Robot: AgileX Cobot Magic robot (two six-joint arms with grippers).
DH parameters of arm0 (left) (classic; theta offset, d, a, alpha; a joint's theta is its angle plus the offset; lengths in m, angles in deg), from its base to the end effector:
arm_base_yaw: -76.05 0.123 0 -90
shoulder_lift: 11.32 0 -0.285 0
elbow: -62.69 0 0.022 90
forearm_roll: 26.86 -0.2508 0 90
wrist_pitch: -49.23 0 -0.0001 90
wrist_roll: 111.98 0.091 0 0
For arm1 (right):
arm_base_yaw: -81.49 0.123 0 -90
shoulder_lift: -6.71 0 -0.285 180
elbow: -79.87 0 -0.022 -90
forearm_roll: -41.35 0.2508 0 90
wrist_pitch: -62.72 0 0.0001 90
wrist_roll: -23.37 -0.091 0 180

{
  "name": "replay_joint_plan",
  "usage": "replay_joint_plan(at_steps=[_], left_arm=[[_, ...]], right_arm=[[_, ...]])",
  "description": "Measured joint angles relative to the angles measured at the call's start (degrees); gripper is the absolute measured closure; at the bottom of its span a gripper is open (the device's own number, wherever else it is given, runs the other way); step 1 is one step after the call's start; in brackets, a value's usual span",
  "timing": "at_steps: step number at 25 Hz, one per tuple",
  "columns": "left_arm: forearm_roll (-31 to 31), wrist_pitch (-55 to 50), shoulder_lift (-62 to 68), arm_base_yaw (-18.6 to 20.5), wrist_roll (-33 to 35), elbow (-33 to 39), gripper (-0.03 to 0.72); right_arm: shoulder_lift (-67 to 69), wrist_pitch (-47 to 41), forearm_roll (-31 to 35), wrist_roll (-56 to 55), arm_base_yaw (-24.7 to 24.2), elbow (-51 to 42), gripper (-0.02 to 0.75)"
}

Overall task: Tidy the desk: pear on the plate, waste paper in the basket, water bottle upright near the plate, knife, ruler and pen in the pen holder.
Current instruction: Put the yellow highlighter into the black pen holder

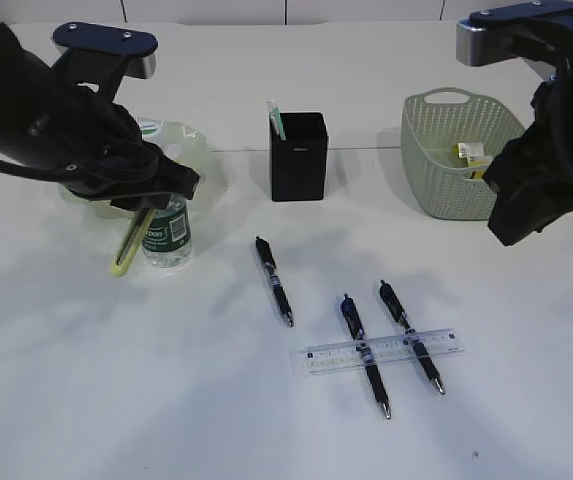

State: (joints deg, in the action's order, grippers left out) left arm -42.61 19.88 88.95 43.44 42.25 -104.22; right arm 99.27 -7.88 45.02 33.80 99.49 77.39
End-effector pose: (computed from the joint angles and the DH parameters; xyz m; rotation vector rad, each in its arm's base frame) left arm 0.2976 -0.1760 0.2533 0.3866 2.4408 -0.1718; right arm 0.2712 0.0939 0.3196 -0.6913 2.8097 0.1152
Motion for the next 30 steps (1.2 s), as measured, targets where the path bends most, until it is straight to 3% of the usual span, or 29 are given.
replay_joint_plan(at_steps=[6, 15, 30], left_arm=[[4.3, 1.65, 0.0, 0.0, 6.79, 0.0, 0.577], [5.59, 9.64, 0.0, 0.0, 7.96, 0.0, 0.577], [2.06, 40.77, 0.0, 0.0, 8.05, 0.0, 0.583]], right_arm=[[0.0, 0.0, -0.28, 0.0, 0.0, 0.0, 0.486], [0.0, 0.0, -0.41, 0.0, 0.0, 0.0, 0.486], [0.0, 0.0, -0.41, 0.0, 0.0, 0.0, 0.486]])
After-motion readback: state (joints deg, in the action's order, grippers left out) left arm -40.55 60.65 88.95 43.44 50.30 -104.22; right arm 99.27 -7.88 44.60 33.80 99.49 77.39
